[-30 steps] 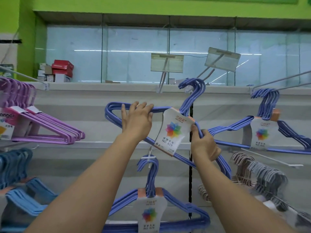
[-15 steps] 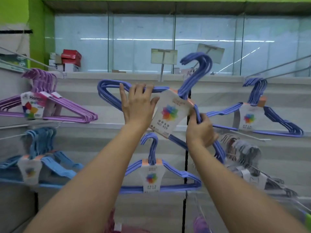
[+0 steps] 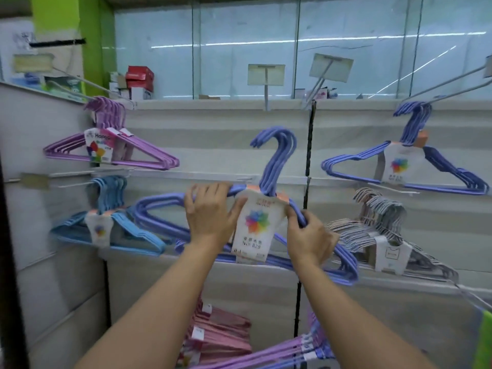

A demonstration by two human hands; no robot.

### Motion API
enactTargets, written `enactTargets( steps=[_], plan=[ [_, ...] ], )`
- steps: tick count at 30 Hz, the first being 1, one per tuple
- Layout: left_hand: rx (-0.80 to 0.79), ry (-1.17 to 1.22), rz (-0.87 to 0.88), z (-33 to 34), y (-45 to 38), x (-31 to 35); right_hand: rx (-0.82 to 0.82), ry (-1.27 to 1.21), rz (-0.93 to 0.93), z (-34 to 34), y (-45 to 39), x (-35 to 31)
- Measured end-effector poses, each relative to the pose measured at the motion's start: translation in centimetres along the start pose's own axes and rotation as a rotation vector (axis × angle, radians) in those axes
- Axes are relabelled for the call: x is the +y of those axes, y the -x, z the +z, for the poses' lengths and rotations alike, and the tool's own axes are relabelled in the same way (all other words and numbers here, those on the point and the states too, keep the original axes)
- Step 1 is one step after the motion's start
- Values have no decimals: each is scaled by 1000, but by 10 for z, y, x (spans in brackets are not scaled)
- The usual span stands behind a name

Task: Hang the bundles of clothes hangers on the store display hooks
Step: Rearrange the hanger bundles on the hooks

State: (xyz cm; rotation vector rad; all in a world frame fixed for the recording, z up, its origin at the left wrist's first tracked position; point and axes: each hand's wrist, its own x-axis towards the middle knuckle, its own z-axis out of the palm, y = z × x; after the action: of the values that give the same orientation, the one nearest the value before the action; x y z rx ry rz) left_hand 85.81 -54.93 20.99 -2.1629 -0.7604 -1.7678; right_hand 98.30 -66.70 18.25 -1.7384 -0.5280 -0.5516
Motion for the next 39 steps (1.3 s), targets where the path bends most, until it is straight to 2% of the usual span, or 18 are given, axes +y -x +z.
enactTargets(
  steps=[8,14,18,25,30,34,39],
  plan=[
    [-338,41,-142,41,53,-19,-99,146,143,30,31,44],
    [-329,53,-59,80,44,-17,-27,130,211,49,20,64],
    [-300,88,-89,103,40,-19,-46,165,209,64,7,71],
    [-299,107,-143,126,40,-49,-188,225,191,104,0,71],
    [-301,65,-138,133,47,-72,-352,122,238,125,5,76],
    [-465,115,-217,135,48,-76,-403,239,133,124,-3,72],
    [-675,174,-280,142,50,-70,-420,558,-88,120,-30,82]
  ],
)
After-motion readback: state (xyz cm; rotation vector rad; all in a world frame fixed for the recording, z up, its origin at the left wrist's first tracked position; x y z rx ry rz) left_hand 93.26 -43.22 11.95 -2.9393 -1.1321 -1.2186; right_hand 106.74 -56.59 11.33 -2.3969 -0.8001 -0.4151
